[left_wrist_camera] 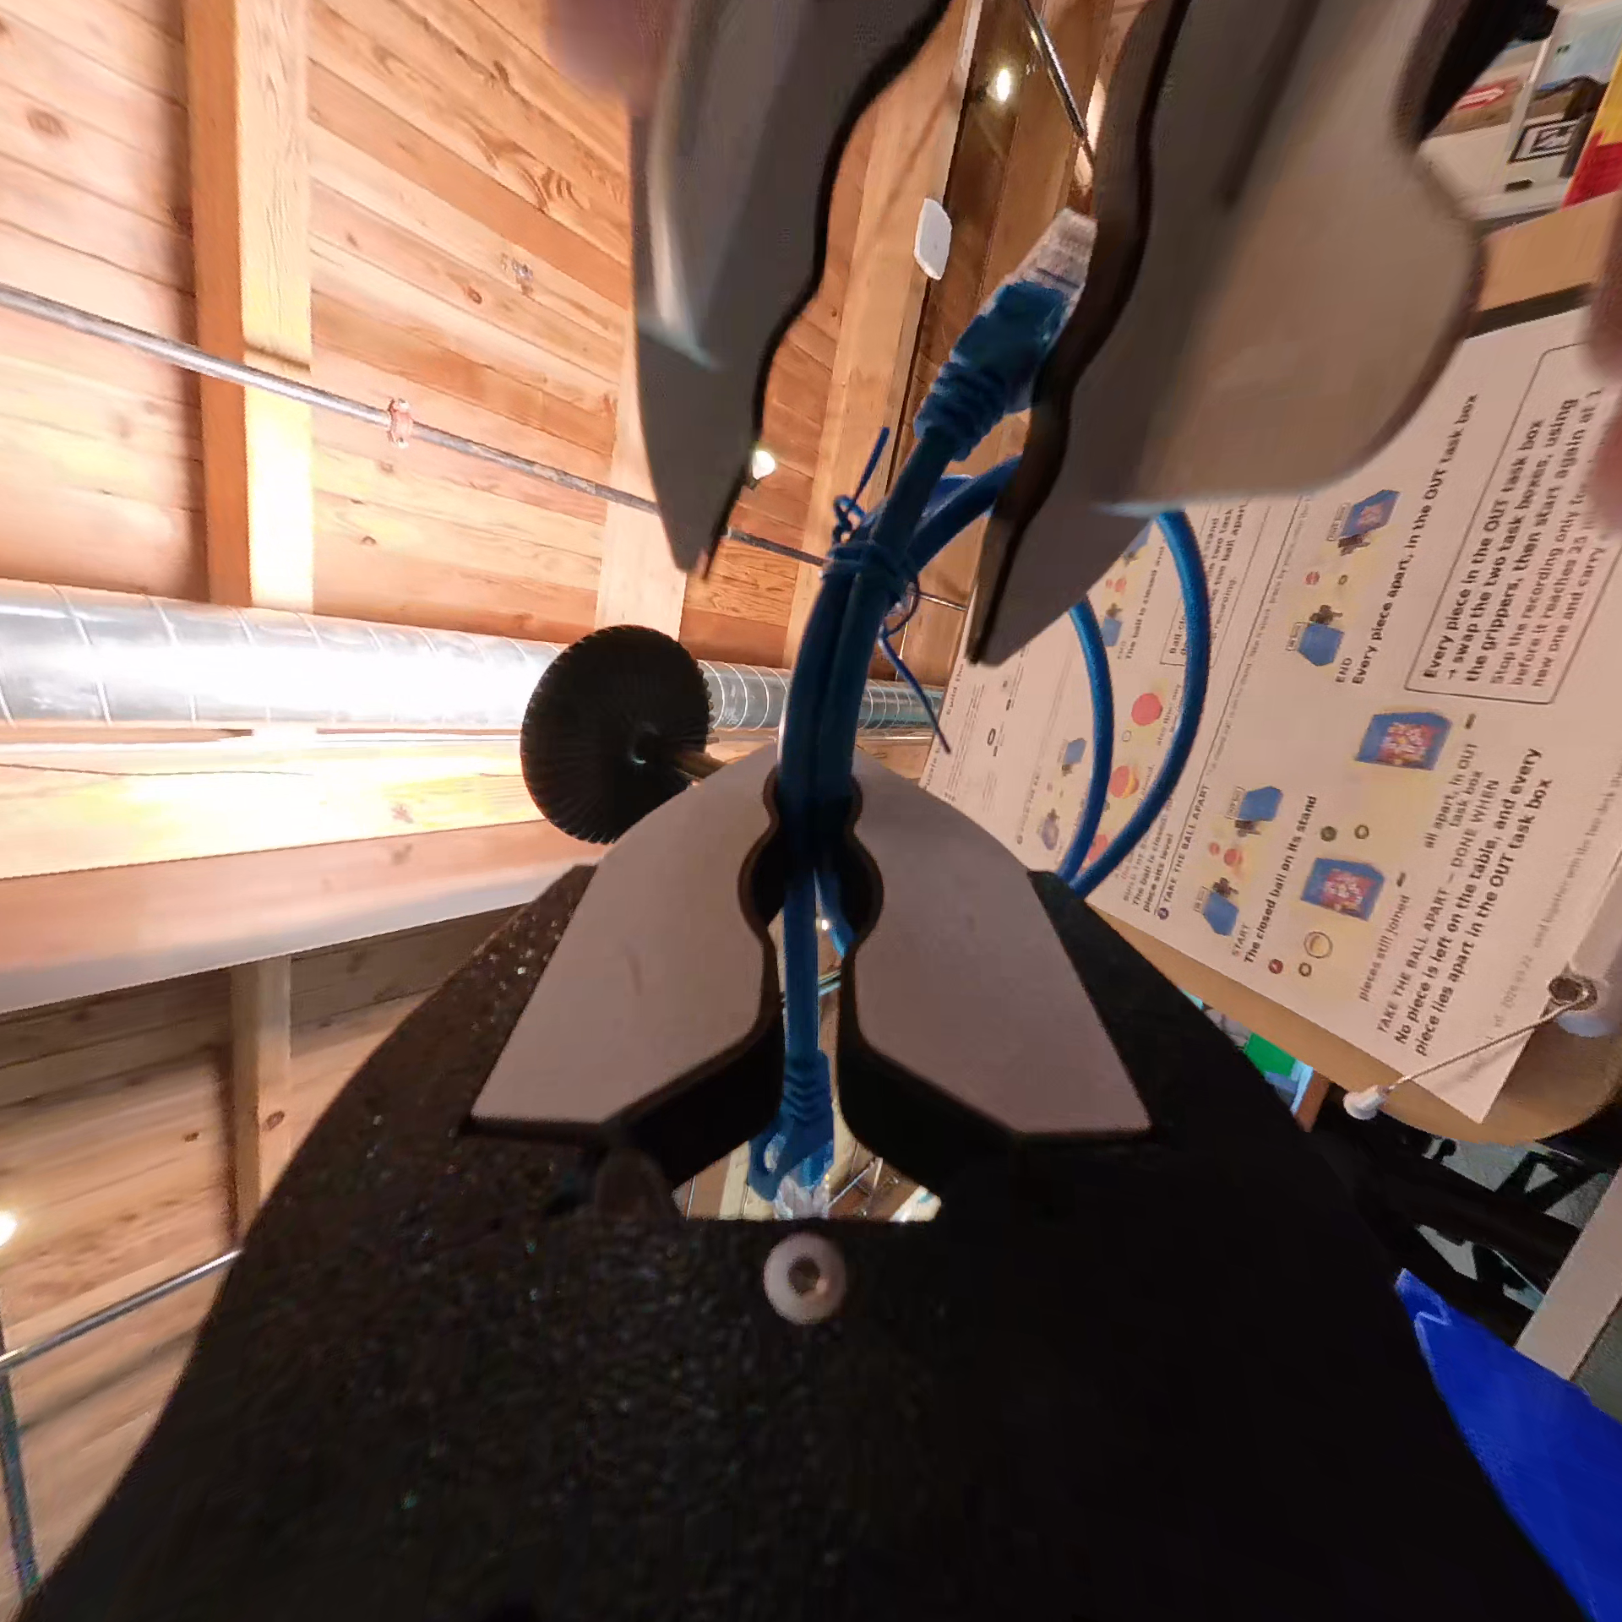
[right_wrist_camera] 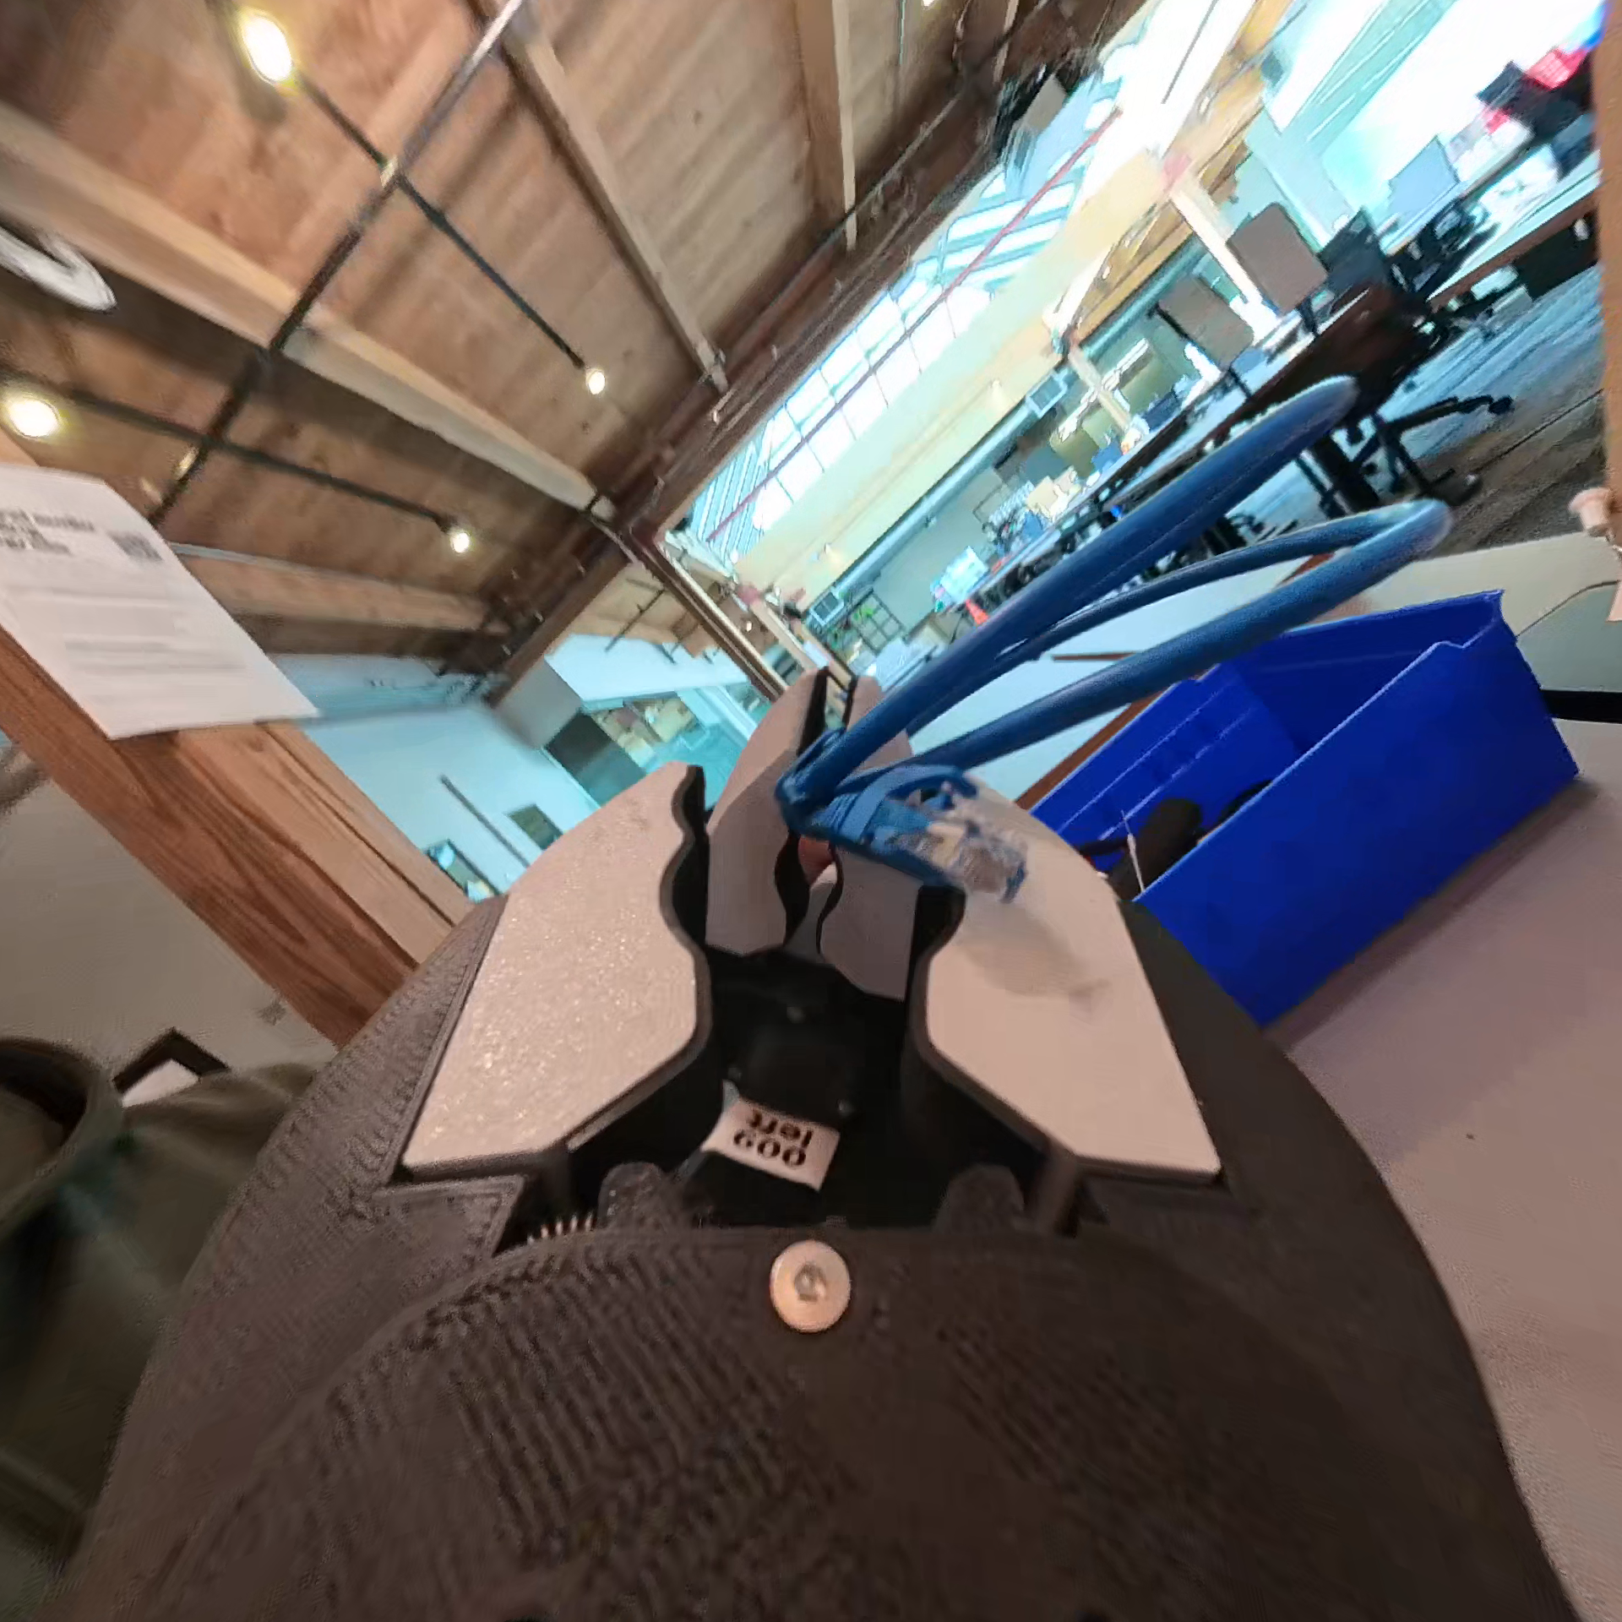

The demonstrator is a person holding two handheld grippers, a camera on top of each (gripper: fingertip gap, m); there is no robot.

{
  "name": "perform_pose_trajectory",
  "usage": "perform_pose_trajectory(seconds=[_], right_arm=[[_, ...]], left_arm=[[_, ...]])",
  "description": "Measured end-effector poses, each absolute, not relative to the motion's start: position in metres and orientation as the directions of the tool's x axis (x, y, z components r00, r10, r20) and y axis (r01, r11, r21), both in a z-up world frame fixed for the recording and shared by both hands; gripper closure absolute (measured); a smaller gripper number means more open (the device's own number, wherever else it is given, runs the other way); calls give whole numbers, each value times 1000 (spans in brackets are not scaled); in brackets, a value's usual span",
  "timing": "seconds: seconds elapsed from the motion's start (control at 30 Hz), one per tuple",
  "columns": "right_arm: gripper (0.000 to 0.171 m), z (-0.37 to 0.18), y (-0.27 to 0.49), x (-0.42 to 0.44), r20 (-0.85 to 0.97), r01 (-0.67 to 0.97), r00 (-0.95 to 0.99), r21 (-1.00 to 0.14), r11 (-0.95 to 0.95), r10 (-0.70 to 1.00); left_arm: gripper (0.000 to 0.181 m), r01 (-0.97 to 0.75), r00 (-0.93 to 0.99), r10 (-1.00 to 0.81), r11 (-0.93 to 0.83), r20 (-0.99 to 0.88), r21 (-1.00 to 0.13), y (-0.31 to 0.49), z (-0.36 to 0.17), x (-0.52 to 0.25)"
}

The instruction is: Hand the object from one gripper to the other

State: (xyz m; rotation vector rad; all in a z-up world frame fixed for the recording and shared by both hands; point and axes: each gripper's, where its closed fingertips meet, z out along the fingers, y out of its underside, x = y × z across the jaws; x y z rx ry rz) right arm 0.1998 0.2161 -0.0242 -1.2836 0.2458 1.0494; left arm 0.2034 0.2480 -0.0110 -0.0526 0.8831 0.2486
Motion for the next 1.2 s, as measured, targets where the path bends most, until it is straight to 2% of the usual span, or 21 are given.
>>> perform_pose_trajectory(seconds=[0.17, 0.23, 0.33, 0.4, 0.47, 0.53, 0.6, 0.67, 0.73, 0.77, 0.83, 0.9, 0.93, 1.0, 1.07, 1.1, 1.2], right_arm=[[141, -30, 220, 216, -669, -746, 594, -666, -5, 446], [147, -25, 216, 217, -625, -711, 632, -703, 22, 458], [154, -21, 209, 221, -521, -616, 724, -783, 84, 452], [154, -16, 202, 225, -472, -576, 755, -809, 117, 456], [156, -9, 192, 231, -403, -526, 794, -831, 183, 454], [156, -4, 183, 242, -356, -479, 839, -842, 249, 411], [156, 1, 175, 251, -321, -441, 870, -846, 300, 373], [156, 4, 170, 249, -247, -373, 900, -863, 340, 361], [157, 7, 167, 243, -157, -293, 921, -882, 369, 356], [156, 10, 165, 237, -101, -248, 929, -885, 393, 356], [157, 16, 161, 228, -9, -170, 940, -878, 448, 340], [157, 20, 160, 223, 63, -100, 951, -863, 495, 303], [158, 22, 160, 222, 93, -62, 958, -856, 514, 271], [159, 24, 160, 224, 155, 33, 971, -839, 544, 180], [159, 24, 160, 222, 194, 83, 969, -838, 540, 152], [159, 23, 160, 222, 195, 85, 969, -842, 533, 154], [159, 20, 161, 214, 170, 17, 955, -852, 523, 245]], left_arm=[[173, -196, 571, 171, 978, -803, 69, 241, -24, 213], [158, -135, 528, 112, 990, -842, 47, 237, -33, 220], [119, 10, 467, -121, 991, -876, -131, 234, -37, 225], [104, 131, 398, -331, 944, -856, -304, 232, -35, 225], [100, 251, 259, -582, 811, -770, -529, 230, -35, 226], [101, 323, 36, -797, 581, -603, -747, 226, -40, 230], [100, 239, -171, -926, 292, -336, -926, 227, -52, 239], [103, 85, -359, -933, -41, 8, -996, 219, -64, 245], [102, -123, -532, -753, -383, 387, -915, 201, -71, 245], [101, -240, -576, -605, -516, 549, -822, 193, -72, 244], [96, -391, -607, -317, -679, 729, -621, 185, -66, 243], [104, -453, -580, -186, -736, 794, -503, 183, -71, 246], [102, -485, -549, -169, -733, 819, -476, 179, -77, 249], [88, -553, -485, -177, -697, 857, -457, 169, -94, 253], [89, -573, -455, -194, -684, 869, -452, 164, -105, 257], [91, -578, -475, -144, -693, 868, -431, 160, -100, 255], [101, -667, -543, 184, -687, 819, -288, 149, -65, 237]])
